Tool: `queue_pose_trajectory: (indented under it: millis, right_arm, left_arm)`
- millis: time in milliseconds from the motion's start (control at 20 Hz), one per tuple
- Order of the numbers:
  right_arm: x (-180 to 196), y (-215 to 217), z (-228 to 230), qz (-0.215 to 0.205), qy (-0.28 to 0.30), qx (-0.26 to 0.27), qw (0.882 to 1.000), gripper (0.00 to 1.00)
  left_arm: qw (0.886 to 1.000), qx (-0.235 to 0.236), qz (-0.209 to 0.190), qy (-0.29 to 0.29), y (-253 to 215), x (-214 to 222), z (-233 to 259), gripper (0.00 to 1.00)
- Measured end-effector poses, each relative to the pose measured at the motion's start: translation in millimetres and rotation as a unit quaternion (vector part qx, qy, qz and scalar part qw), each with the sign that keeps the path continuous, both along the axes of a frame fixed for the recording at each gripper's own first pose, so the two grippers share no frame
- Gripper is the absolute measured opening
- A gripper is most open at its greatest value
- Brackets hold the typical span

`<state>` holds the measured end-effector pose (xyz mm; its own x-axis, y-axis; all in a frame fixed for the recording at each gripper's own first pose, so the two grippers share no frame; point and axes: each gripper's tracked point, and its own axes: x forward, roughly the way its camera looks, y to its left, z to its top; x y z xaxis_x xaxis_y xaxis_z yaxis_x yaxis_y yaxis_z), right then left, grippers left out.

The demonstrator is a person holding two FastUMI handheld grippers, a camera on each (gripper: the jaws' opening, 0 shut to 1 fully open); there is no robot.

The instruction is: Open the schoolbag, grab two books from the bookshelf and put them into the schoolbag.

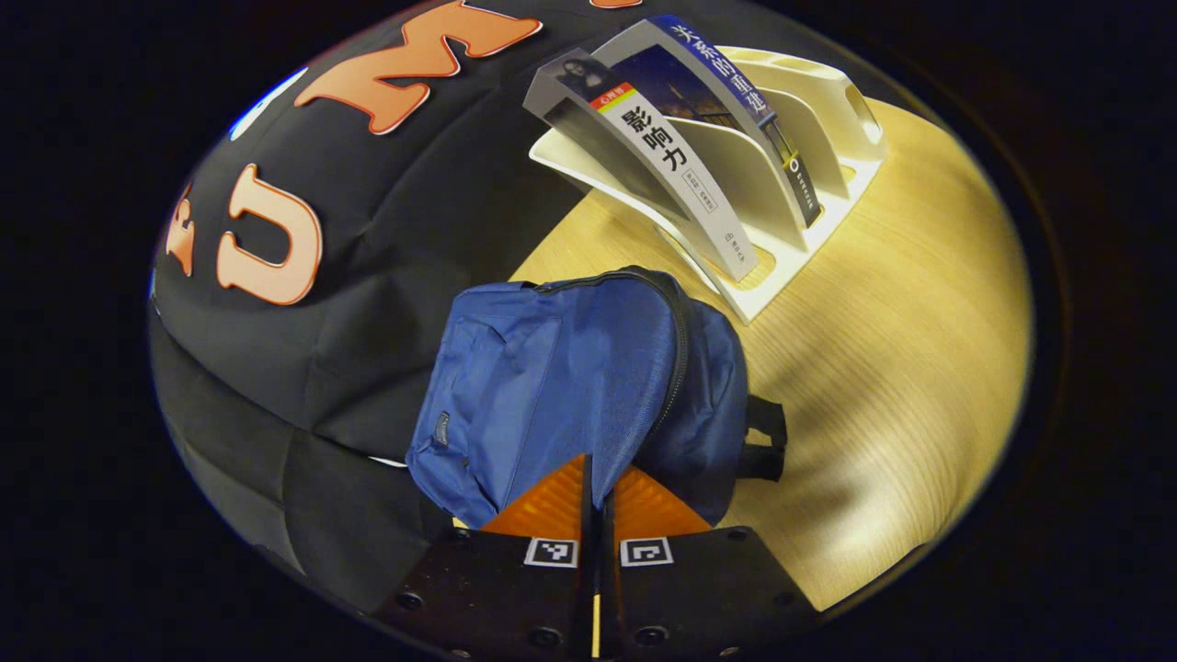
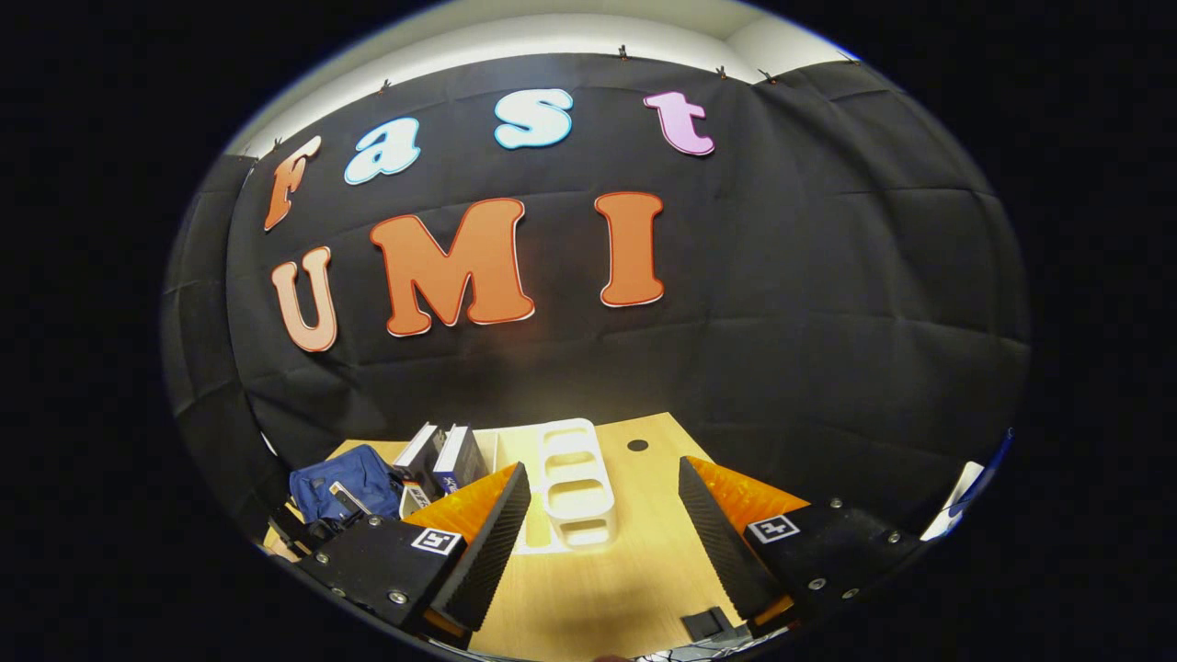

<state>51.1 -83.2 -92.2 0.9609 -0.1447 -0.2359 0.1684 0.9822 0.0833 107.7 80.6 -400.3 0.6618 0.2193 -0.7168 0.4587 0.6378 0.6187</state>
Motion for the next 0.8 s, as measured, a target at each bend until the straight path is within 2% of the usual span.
queue_pose_trajectory:
  millis: [150, 200, 450, 650, 800]
  right_arm:
    - [16, 22, 9, 0.014, 0.0, -0.024, 1.0, 0.97]
    - [21, 34, 15, 0.022, -0.001, -0.027, 0.999, 0.97]
    - [65, 112, 22, 0.054, 0.027, -0.045, 0.997, 0.97]
    - [114, 180, 20, 0.088, 0.08, -0.063, 0.991, 0.97]
    - [152, 220, 7, 0.093, 0.132, -0.034, 0.986, 0.97]
  left_arm:
    - [0.992, -0.092, 0.056, 0.072, 0, -6, 8, 0.02]
    - [0.987, -0.121, 0.055, 0.094, -3, -2, 14, 0.02]
    - [0.966, -0.191, 0.017, 0.176, 7, 13, 50, 0.01]
    - [0.942, -0.246, 0.001, 0.228, 18, 27, 81, 0.01]
    - [0.927, -0.277, -0.027, 0.251, 24, 39, 89, 0.01]
